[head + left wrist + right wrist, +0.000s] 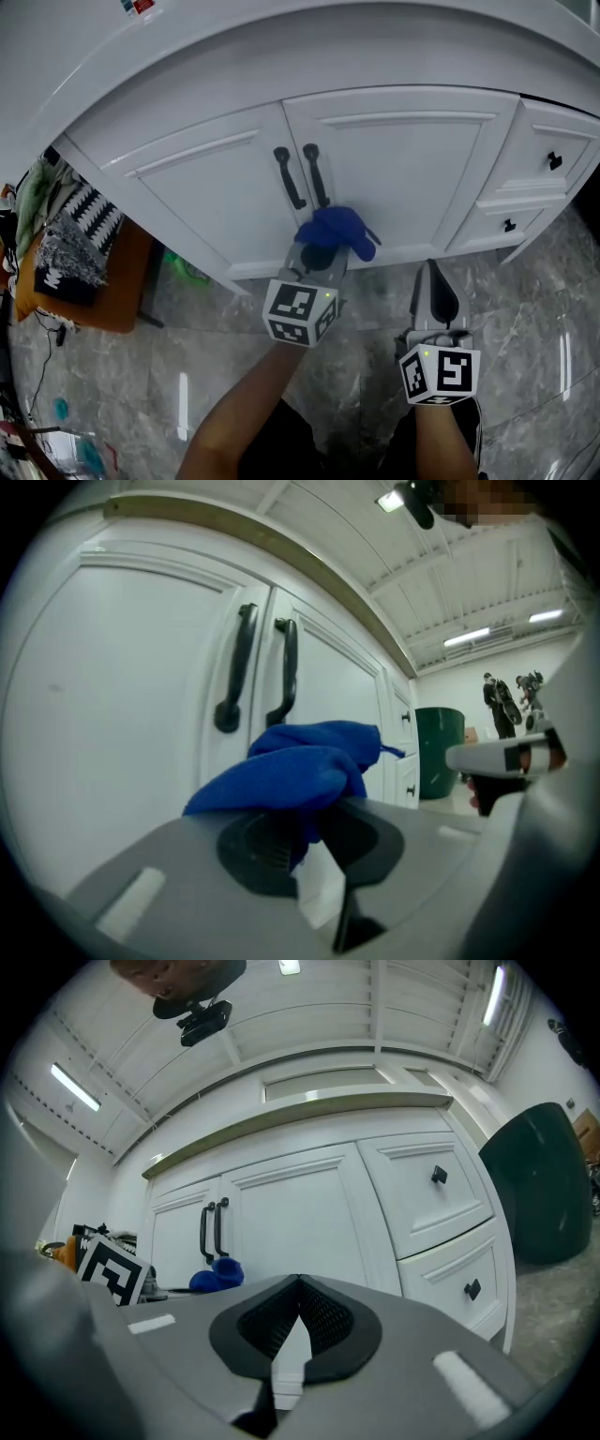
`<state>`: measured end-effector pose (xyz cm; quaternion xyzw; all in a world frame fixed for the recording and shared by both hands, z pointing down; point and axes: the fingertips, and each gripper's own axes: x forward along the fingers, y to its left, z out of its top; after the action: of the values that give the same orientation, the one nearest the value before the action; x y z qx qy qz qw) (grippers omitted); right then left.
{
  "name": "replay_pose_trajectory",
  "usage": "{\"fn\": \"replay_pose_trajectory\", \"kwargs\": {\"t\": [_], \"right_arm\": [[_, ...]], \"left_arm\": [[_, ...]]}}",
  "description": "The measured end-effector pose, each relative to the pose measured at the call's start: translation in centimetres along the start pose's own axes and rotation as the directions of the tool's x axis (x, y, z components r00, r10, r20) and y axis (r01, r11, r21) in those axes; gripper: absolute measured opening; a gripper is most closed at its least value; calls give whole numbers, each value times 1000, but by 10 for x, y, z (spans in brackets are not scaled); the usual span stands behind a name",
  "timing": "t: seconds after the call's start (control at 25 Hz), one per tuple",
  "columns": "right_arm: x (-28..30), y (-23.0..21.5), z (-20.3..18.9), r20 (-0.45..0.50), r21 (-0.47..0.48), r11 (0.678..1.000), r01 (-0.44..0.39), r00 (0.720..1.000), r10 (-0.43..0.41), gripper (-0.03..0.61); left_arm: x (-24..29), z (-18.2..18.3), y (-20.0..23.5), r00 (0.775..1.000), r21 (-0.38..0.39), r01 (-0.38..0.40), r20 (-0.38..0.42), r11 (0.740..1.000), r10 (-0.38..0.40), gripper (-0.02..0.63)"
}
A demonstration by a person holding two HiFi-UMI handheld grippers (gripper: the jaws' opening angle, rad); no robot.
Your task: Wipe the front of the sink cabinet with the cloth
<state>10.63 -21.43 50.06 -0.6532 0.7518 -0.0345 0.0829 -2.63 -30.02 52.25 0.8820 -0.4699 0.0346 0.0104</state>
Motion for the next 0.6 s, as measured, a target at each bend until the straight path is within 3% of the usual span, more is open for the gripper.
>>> {"fn": "replay_pose_trajectory", "kwargs": {"t": [0.32, 0.6], "right_arm": [[8, 27, -12, -23, -35, 999, -40, 999, 39, 0], [10, 52, -24, -47, -109, 990, -85, 996, 81, 0]], "left_arm": [[-35, -8, 62, 994, -65, -112, -13, 992, 111, 61], [-59, -6, 101, 985, -40, -172, -24, 984, 171, 61]]}}
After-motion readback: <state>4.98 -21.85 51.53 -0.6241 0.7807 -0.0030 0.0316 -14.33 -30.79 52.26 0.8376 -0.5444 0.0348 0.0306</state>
